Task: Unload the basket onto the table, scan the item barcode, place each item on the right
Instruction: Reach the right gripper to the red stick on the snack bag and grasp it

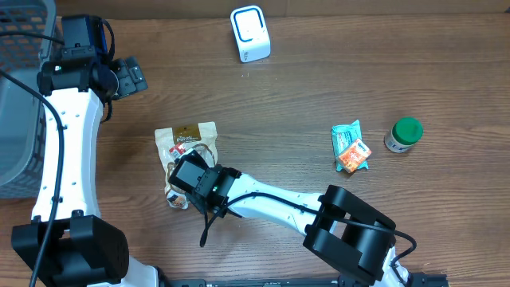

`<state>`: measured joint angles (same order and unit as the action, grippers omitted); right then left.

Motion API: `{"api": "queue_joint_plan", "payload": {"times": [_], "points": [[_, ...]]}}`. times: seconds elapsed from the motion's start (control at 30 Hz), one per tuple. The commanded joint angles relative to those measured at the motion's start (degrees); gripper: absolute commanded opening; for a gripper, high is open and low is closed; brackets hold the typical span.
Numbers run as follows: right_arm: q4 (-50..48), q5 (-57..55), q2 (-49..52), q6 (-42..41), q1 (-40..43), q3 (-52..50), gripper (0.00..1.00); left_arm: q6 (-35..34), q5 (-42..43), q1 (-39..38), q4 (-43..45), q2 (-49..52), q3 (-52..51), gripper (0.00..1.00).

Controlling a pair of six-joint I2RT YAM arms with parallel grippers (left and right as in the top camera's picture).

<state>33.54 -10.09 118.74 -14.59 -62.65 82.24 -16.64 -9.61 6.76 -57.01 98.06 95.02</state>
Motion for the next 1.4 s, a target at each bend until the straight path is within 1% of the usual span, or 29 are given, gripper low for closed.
{"api": "queue_joint_plan", "payload": {"times": [0.0, 0.07, 0.2, 0.23, 0.27, 0.5, 0.6, 0.97, 1.13, 1.27, 1.37], "points": [[1.3, -0.2, -0.6, -0.4, 0.2, 2.3, 0.12, -1.2, 0.2, -0.2, 0.1, -0.6, 0.8, 1.0], [1.6, -0.2, -2.6, -0.4, 0.7, 3.2, 0.08, -1.2, 0.2, -0.2, 0.1, -0.6, 0.8, 1.0], [1.7, -0.2, -6.7, -0.3, 2.5, 3.5, 0.07, -1.2, 0.2, -0.1, 0.1, -0.6, 0.8, 1.0], [1.9, -0.2, -7.4, -0.3, 3.0, 3.5, 0.04, -1.2, 0.2, -0.1, 0.1, -0.6, 0.8, 1.0], [2.3, -0.2, -7.8, -0.3, 3.4, 3.5, 0.04, -1.2, 0.2, -0.1, 0.1, -0.6, 0.8, 1.0], [5.9, -0.1, -8.3, -0.4, 4.8, 3.5, 0.04, -1.2, 0.2, -0.1, 0.1, -0.6, 0.8, 1.0], [5.6, 1.3, -8.4, -0.4, 5.0, 3.5, 0.04, -1.2, 0.2, -0.1, 0.1, -0.6, 0.8, 1.0], [6.5, 1.4, -8.5, -0.7, 5.9, 3.5, 0.04, -1.2, 0.2, -0.1, 0.1, -0.6, 0.8, 1.0], [6.7, 6.8, -11.1, -0.6, 6.8, 3.5, 0.04, -1.2, 0.2, -0.1, 0.1, -0.6, 0.8, 1.0], [6.6, 11.8, -13.9, -0.6, 9.3, 3.5, 0.04, -1.2, 0.2, -0.1, 0.1, -0.6, 0.8, 1.0], [6.7, 18.4, -14.9, -0.6, 12.0, 3.5, 0.04, -1.2, 0.2, -0.1, 0.1, -0.6, 0.8, 1.0]]}}
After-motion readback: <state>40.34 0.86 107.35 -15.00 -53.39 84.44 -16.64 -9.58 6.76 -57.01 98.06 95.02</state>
